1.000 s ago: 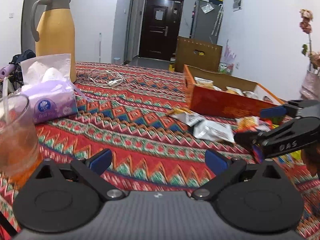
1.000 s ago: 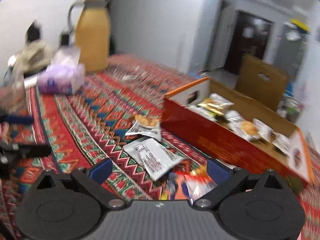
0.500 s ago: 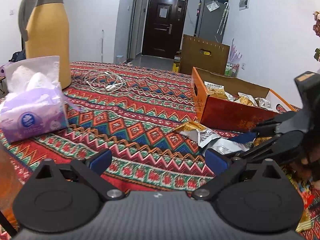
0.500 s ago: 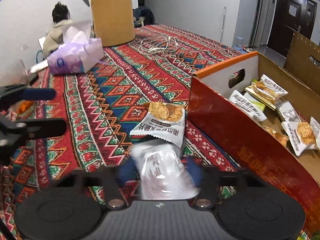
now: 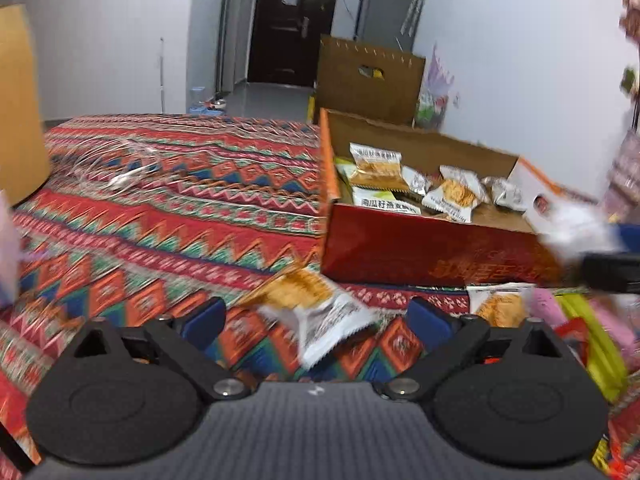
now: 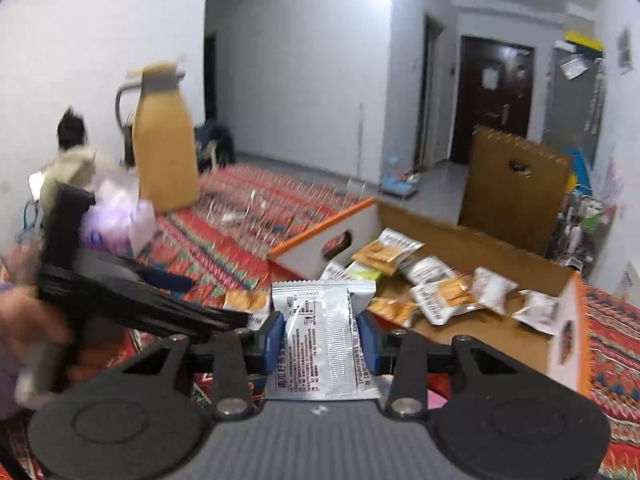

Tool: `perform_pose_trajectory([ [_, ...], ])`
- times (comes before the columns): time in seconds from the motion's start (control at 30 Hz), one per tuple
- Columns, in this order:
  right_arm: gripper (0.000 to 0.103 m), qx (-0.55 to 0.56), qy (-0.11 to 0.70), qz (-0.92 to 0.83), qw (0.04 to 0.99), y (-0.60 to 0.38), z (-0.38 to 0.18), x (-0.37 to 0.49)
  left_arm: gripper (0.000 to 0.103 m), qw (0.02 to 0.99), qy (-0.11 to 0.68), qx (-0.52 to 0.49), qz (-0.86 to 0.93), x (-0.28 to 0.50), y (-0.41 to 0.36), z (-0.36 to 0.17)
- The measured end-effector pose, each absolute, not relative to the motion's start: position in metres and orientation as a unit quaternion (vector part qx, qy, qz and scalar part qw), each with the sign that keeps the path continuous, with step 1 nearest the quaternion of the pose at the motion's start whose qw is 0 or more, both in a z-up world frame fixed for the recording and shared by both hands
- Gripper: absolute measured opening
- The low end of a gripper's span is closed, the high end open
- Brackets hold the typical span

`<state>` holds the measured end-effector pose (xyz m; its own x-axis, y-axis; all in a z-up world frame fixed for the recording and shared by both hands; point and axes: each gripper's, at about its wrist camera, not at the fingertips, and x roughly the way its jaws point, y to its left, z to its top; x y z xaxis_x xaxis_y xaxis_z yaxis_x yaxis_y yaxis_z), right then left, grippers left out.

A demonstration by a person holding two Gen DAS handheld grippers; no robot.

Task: Organize snacks
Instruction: 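Grasp a white printed wrapper with the right tool while the left tool grasps an oat biscuit packet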

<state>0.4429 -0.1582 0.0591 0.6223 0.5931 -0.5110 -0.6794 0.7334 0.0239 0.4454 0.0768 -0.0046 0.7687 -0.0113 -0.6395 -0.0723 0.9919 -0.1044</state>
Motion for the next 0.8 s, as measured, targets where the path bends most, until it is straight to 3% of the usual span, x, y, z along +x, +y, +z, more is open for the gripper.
perform_pose_trajectory([
  [0.13,0.039,-0.071,0.241,0.357,0.900,-0.184,0.062,0.427,0.086,0.931,0.360,-0.050,0.041,0.482,0.063,-0.018],
  [0.23,0.039,-0.063,0.244,0.350,0.902,-0.196,0.056,0.421,0.051,0.930,0.356,-0.042,0.079,0.485,0.057,-0.028],
  [0.3,0.039,-0.054,0.248,0.343,0.904,-0.205,0.051,0.419,0.015,0.936,0.343,-0.022,0.070,0.474,0.050,-0.029],
  [0.4,0.039,-0.039,0.255,0.334,0.906,-0.214,0.042,0.418,0.003,0.934,0.352,-0.032,0.050,0.457,0.048,-0.026],
  [0.67,0.039,-0.019,0.242,0.319,0.916,-0.229,0.041,0.386,0.001,0.943,0.330,-0.034,0.041,0.395,0.044,-0.002],
  [0.73,0.039,-0.011,0.239,0.318,0.917,-0.233,0.043,0.375,0.005,0.945,0.322,-0.051,0.034,0.378,0.048,0.006],
  [0.77,0.039,-0.008,0.237,0.319,0.918,-0.236,0.042,0.369,0.021,0.942,0.325,-0.072,0.035,0.371,0.051,0.008],
  [0.8,0.039,-0.003,0.237,0.322,0.917,-0.237,0.042,0.363,0.061,0.939,0.329,-0.098,0.035,0.368,0.052,0.009],
])
